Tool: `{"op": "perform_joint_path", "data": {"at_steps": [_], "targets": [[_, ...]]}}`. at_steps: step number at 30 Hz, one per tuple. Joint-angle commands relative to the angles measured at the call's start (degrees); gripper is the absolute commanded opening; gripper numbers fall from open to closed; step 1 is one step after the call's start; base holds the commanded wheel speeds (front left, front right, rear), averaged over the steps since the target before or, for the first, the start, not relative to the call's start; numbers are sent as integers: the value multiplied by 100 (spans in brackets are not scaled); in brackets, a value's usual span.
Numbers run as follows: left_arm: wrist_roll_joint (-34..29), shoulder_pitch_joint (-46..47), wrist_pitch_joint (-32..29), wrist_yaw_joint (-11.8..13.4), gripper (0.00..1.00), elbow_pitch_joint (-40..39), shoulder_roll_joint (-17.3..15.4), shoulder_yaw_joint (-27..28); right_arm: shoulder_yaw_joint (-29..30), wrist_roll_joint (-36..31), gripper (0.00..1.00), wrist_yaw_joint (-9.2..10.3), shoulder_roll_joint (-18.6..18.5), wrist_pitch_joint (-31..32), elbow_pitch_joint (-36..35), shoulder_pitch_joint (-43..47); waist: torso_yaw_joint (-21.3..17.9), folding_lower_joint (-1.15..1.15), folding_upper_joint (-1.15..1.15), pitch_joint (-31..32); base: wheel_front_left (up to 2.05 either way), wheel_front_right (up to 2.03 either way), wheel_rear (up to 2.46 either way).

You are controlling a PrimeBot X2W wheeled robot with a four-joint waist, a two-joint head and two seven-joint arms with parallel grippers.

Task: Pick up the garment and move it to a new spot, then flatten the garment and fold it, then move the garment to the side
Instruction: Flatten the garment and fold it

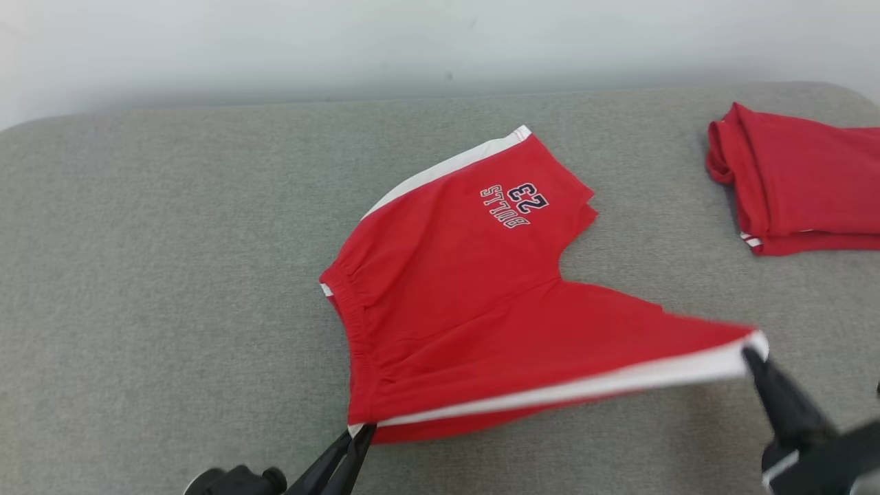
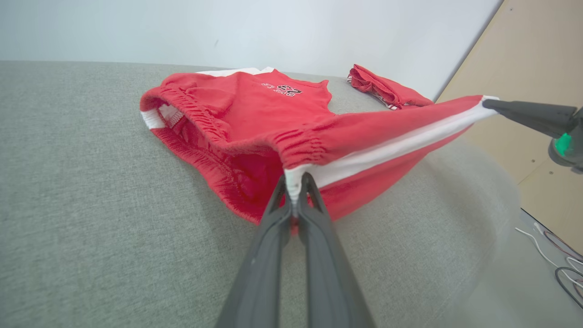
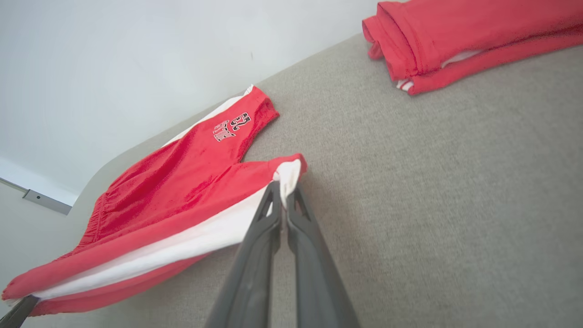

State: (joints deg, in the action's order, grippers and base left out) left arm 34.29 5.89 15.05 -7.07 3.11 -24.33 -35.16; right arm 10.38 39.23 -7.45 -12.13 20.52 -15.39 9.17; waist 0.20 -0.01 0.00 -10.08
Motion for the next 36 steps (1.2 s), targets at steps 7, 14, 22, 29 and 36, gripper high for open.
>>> {"op": "perform_joint_path", "data": {"at_steps": [7, 14, 22, 29, 36], "targets": [[-397, 614, 16, -39, 0, -114, 374, 38, -53, -123, 0, -4, -467, 420, 654, -1618, 421, 1, 0, -230, 0, 0, 0], [-86, 1547, 16, -35, 0, 165, 645, 92, -508, -320, 0, -4, -776, 636, 1804, -3339, 710, 1, 0, -536, 0, 0, 0], [116, 2290, 16, -36, 0, 661, 842, 169, -1045, -636, 0, -4, -900, 554, 3283, -5047, 949, 1, 0, -936, 0, 0, 0], [204, 2878, 16, -35, 0, 1128, 1004, 106, -1494, -1076, 0, -4, -922, 203, 4629, -6292, 1143, 1, 0, -1314, 0, 0, 0], [228, 3303, 16, -37, 0, 1460, 1160, -69, -1856, -1412, 0, -4, -866, -214, 5709, -7069, 1299, 1, 0, -1607, 0, 0, 0]]}}
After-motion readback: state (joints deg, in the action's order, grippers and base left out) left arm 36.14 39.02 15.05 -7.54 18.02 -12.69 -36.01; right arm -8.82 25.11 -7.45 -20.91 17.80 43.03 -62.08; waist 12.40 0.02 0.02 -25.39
